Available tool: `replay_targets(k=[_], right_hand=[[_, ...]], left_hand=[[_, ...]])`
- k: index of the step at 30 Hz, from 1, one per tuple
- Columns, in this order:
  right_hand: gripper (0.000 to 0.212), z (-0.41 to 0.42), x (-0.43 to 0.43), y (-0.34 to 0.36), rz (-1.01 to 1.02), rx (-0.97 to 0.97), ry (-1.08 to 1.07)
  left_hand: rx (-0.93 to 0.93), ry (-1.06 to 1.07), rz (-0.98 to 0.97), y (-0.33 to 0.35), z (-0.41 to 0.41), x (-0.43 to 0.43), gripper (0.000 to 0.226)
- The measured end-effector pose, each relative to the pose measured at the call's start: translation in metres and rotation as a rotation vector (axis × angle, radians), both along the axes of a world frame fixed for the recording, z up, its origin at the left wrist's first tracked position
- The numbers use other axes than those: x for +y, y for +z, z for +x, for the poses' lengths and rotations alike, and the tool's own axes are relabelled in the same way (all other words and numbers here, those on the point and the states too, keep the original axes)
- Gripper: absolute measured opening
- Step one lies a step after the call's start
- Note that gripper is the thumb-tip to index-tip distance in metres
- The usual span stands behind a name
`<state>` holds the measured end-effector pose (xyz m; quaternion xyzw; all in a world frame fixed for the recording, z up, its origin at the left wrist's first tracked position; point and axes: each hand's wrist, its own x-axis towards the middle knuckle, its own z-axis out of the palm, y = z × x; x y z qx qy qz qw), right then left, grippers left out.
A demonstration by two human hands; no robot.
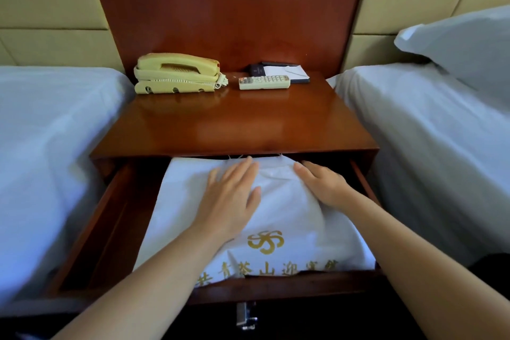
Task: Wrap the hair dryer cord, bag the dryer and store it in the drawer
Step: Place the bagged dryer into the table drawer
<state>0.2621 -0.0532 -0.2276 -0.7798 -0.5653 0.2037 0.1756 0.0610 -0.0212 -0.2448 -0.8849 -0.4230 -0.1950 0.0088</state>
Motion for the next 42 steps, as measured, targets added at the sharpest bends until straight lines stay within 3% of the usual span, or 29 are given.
replay_targets(k=[3,5,8,10,12,14,17,20,26,29,33,37,42], right_hand=[[0.051,0.004,0.001,-0.003,0.070,-0.086,-0.099],[0.047,0.004,0.000,-0.001,0.151,-0.264,-0.125],[0.020,-0.008,-0.001,0.005,0.306,-0.627,-0.075],[0.030,-0.024,-0.005,0.013,0.382,-0.717,-0.077],[0.024,-0.034,-0.010,0.012,0.437,-0.709,-0.011],[0.004,-0.041,-0.017,0.009,0.446,-0.646,0.082],[0.035,-0.046,-0.026,0.008,0.327,-0.464,0.154],[0.065,-0.044,-0.029,0.006,0.146,-0.367,0.226],[0.086,-0.041,-0.017,-0.007,0.027,-0.164,0.119],[0.091,-0.038,-0.006,-0.008,-0.008,-0.106,0.094],[0.091,-0.035,0.006,-0.005,0.006,-0.090,0.075],[0.090,-0.044,-0.003,-0.001,-0.025,-0.220,-0.020],[0.107,-0.051,-0.044,0.001,-0.169,-0.227,0.126]], left_hand=[[0.047,-0.140,0.063,-0.005,0.003,0.000,0.049],[0.091,-0.167,0.085,-0.006,0.004,0.001,0.050],[0.176,-0.159,0.076,-0.007,0.004,0.005,0.055],[0.167,-0.140,0.004,-0.002,0.006,0.006,0.064],[0.212,-0.124,-0.082,0.003,0.009,0.007,0.078],[0.262,-0.110,-0.075,0.004,0.011,0.011,0.087],[0.282,-0.097,-0.050,0.005,0.011,0.016,0.086],[0.251,-0.055,0.067,-0.001,0.009,0.023,0.066],[0.196,-0.017,0.260,-0.003,-0.008,0.035,0.051],[0.255,-0.046,0.243,-0.001,-0.019,0.035,0.049],[0.392,-0.059,0.128,0.004,-0.040,0.041,0.056],[0.442,0.002,-0.112,0.007,-0.052,0.031,0.075],[0.364,0.188,-0.651,0.016,-0.054,-0.003,0.069]])
